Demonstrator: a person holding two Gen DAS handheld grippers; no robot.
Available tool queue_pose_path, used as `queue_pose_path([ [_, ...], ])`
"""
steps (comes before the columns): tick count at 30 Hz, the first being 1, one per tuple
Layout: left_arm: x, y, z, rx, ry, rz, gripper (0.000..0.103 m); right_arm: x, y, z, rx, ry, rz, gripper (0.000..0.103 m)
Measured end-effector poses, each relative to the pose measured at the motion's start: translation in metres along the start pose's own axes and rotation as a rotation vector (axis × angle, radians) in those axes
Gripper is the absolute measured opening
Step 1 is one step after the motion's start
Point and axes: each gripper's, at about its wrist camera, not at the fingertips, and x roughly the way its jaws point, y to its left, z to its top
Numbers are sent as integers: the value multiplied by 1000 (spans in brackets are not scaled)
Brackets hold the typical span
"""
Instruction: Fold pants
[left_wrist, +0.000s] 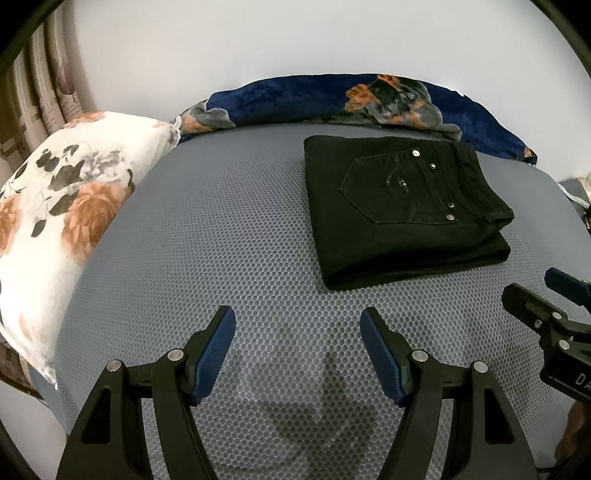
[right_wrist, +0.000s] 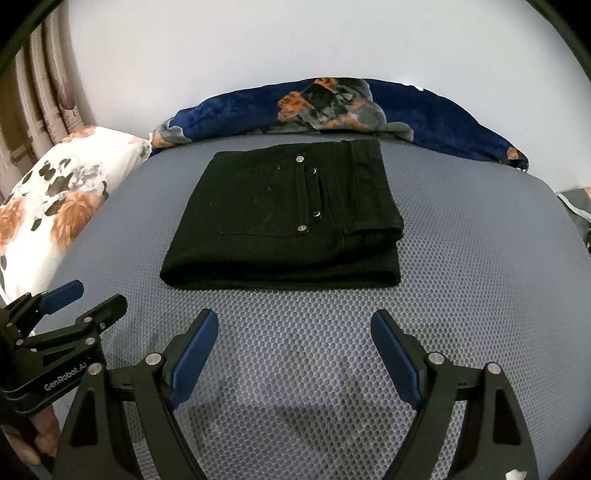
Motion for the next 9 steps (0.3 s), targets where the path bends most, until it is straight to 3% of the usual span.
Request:
queue_pose_path([
  [9,0,-2,-1,1,8,-9,70,3,-3,-4,17,12,9,83],
])
